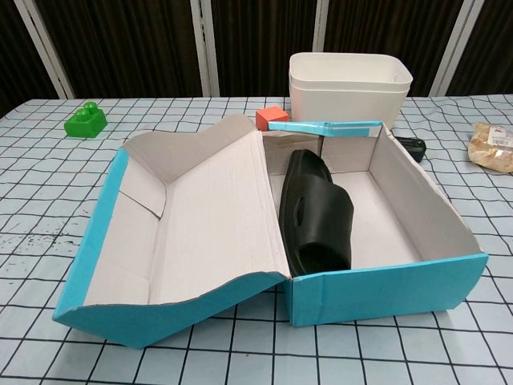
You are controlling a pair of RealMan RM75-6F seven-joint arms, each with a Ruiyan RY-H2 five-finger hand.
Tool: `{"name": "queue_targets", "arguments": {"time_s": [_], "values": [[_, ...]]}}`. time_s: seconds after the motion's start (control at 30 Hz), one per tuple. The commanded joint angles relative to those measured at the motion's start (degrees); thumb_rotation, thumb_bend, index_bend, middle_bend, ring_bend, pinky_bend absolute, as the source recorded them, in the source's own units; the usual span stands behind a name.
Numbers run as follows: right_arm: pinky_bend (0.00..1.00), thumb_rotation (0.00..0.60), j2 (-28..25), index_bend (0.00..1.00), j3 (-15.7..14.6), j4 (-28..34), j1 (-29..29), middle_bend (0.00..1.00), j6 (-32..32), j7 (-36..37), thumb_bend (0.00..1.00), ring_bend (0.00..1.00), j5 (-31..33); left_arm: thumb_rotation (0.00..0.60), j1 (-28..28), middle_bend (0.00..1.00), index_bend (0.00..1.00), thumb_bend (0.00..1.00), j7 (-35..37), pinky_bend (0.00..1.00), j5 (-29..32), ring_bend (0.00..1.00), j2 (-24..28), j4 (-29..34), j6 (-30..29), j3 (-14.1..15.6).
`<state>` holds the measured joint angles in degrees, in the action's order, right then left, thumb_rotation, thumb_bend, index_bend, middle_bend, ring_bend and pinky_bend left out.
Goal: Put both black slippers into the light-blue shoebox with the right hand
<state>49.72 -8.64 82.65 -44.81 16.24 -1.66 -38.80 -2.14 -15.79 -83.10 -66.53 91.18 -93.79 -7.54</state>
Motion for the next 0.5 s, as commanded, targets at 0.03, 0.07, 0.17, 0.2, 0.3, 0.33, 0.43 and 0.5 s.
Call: {"name": "queue_targets", "arguments": {"time_s": [0.03,0.07,0.17,0.2,0.3,0.33,0.43,0.5], "values": [[0.02,0.6,1.6,0.0,-0.9,-1.3,-0.2,0.02,0.2,0.6,0.18,0.0,0.0,0.6,-0.1,0.02,0.04,0.44,0.1,0.02,0.2,0.0,0.1,-0.1,0.2,-0.1],[0.02,0.6,1.8,0.0,-1.0,-1.4,-0.3,0.02,0.3,0.7,0.18,0.0,0.0,0.6,-0.1,0.02,0.04,0.44,0.2,0.02,0.3,0.0,0.1,-0.1,0.2,-0.1],[0.02,0.6,2.8,0.0,-1.6,-2.3,-0.9,0.02,-0.1,1.2,0.18,0.0,0.1,0.6,-0.2,0.02,0.04,0.44,0.2,0.02,0.2,0.0,0.1,-0.2,0.2,-0.1],[0.02,0.6,3.0,0.0,-1.8,-2.5,-1.1,0.02,-0.2,1.3,0.18,0.0,0.2,0.6,-0.2,0.02,0.04,0.44,0.2,0.02,0.2,0.0,0.1,-0.2,0.2,-0.1],[0.02,0.6,3.5,0.0,-2.6,-3.0,-1.8,0.02,-0.7,1.6,0.18,0.0,0.2,0.6,-0.2,0.02,0.04,0.44,0.2,0.02,0.3,0.0,0.1,-0.3,0.2,-0.1],[0.02,0.6,3.6,0.0,-2.8,-3.1,-2.0,0.02,-0.7,1.8,0.18,0.0,0.2,0.6,-0.2,0.02,0.04,0.44,0.2,0.02,0.3,0.0,0.1,-0.3,0.2,-0.2],[0.02,0.6,4.0,0.0,-3.4,-3.3,-2.4,0.02,-0.7,2.0,0.18,0.0,0.3,0.6,-0.3,0.02,0.04,0.44,0.2,0.02,0.5,0.0,0.1,-0.3,0.3,-0.2],[0.02,0.6,4.5,0.0,-4.0,-3.6,-2.8,0.02,-0.9,2.2,0.18,0.0,0.5,0.6,-0.3,0.02,0.04,0.44,0.3,0.02,0.6,0.0,0.2,-0.4,0.3,-0.3]]}}
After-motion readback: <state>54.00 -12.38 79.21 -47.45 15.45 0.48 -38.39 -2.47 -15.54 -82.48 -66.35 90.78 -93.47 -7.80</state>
